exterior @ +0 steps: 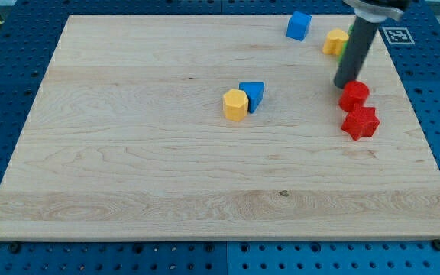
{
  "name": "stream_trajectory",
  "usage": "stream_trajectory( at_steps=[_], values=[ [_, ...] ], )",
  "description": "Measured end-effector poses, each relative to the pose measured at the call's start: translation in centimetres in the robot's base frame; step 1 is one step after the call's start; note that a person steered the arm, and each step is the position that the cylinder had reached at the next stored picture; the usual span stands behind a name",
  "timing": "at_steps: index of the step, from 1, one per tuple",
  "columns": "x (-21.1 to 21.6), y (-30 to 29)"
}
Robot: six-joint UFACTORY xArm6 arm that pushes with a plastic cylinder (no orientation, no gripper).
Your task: Push the green star towards down
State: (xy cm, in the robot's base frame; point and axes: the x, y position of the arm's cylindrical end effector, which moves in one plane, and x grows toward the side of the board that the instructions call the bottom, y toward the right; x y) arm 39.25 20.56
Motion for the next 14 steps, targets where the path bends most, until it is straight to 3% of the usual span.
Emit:
stream_trajectory(
  at_steps=[1, 2, 3, 4, 5, 6, 7, 10, 13, 14],
  values=[
    [2.3, 1.8],
    [0.8, 4.6],
    [-0.9, 8.4],
    [-6.0, 11.6],
    [-11.9, 11.4],
    [-16.1, 7.3],
    [-16.5, 3.7],
    [-12.6, 5.3],
    [-3.5, 5.3],
    [-2.9, 5.6]
  ],
)
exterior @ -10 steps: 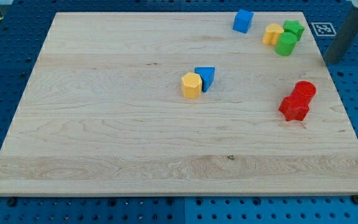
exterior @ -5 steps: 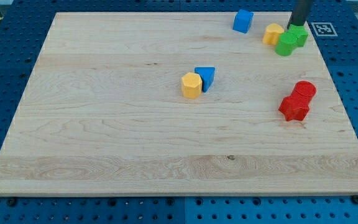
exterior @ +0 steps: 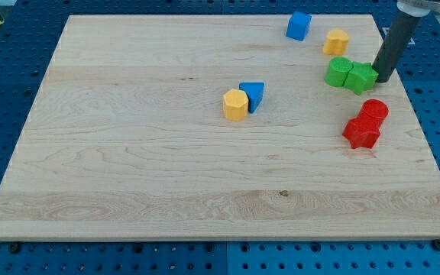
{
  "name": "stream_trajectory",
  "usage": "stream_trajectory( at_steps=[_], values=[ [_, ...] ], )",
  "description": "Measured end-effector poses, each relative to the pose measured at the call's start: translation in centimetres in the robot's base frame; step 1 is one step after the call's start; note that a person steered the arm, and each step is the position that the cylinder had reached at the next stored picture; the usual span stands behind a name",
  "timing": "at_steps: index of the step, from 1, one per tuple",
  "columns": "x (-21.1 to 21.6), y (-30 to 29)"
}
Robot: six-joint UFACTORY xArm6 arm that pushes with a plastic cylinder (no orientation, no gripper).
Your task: Push the green star towards down
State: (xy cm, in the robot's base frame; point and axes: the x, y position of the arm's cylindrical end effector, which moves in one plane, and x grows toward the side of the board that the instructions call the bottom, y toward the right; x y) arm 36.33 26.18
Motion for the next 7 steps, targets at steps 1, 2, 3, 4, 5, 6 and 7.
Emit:
stream_trajectory(
  at_steps=[1, 2, 3, 4, 5, 6, 7],
  values=[
    [-1.8, 0.3],
    [-2.6, 0.1],
    [-2.6, -1.6],
    [-2.5, -3.1],
    [0.1, -3.8],
    [4.2, -3.8],
    [4.7, -3.8]
  ],
)
